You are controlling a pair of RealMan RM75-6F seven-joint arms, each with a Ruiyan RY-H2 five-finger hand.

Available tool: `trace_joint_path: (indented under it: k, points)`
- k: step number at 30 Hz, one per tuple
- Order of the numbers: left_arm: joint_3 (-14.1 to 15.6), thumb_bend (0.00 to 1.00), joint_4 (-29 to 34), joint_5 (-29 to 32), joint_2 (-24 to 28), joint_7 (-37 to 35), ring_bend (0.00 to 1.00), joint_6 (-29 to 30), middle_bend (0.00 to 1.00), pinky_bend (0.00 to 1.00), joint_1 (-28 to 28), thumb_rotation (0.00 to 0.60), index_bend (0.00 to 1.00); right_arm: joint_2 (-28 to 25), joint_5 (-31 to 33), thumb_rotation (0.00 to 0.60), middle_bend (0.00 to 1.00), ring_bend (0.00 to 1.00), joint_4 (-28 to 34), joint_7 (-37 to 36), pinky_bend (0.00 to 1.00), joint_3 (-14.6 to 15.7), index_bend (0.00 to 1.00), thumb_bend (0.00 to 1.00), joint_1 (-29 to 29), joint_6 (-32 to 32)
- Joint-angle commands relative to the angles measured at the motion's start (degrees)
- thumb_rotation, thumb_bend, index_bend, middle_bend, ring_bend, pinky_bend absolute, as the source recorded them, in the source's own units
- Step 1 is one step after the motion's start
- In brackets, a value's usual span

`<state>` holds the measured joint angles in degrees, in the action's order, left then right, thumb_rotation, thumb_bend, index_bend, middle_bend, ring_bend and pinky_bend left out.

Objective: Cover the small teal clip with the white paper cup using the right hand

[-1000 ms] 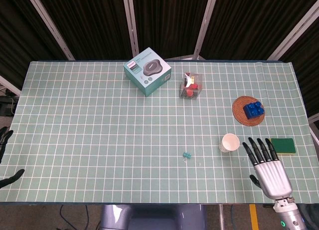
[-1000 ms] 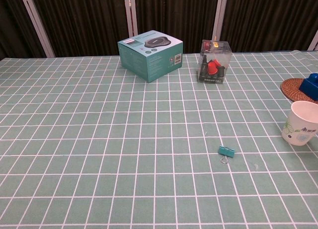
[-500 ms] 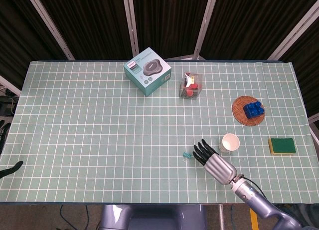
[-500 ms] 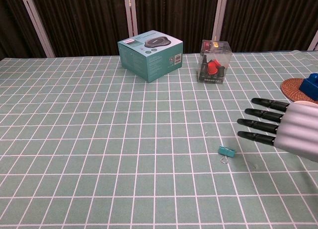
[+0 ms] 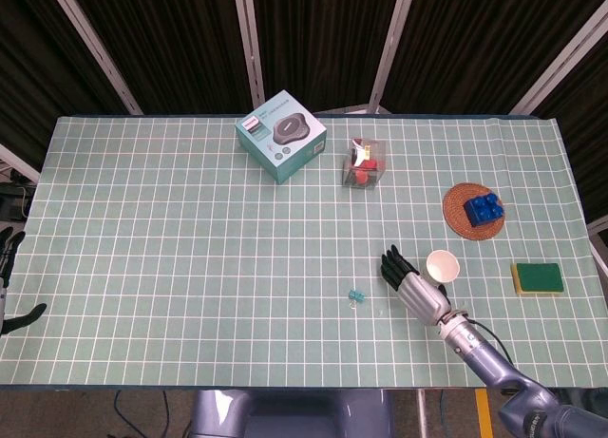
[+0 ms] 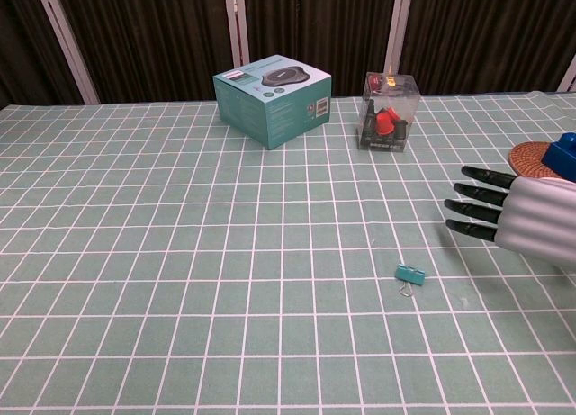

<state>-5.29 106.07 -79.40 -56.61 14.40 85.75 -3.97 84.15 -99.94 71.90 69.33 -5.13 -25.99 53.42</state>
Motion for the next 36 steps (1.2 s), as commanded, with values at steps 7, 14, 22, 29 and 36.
trace_joint_path:
  k: [7, 14, 22, 29, 36]
  points:
    - [0.3, 0.0, 0.3, -0.2, 0.0, 0.4, 0.0, 0.2, 0.0, 0.0, 0.0, 0.6, 0.0, -0.7, 5.5, 0.6, 0.0, 0.0, 0.0, 5.5, 0.0, -0.6, 0.0, 0.0, 1.5, 0.3]
    - [0.4, 0.0, 0.4, -0.3, 0.0, 0.4, 0.0, 0.3, 0.0, 0.0, -0.1, 0.6, 0.0, -0.3, 6.8, 0.6, 0.05, 0.0, -1.4, 6.8, 0.05, 0.3, 0.0, 0.0, 1.2, 0.8]
    - [0.6, 0.0, 0.4, -0.3, -0.1, 0.5, 0.0, 0.1, 0.0, 0.0, -0.2, 0.6, 0.0, 0.5, 7.4, 0.6, 0.2, 0.01, -3.3, 5.4, 0.22, 1.5, 0.09, 0.1, 0.9, 1.5]
    - [0.7, 0.0, 0.4, -0.3, -0.1, 0.6, 0.0, 0.1, 0.0, 0.0, -0.2, 0.6, 0.0, 0.1, 5.9, 0.6, 0.28, 0.08, -4.1, 3.0, 0.31, 2.8, 0.14, 0.21, 0.2, 3.3]
    - [1.0, 0.0, 0.5, -0.5, -0.2, 0.8, 0.0, 0.2, 0.0, 0.0, -0.2, 0.6, 0.0, -0.3, 4.5, 0.6, 0.33, 0.13, -5.0, -0.6, 0.36, 4.0, 0.18, 0.27, -0.3, 5.3]
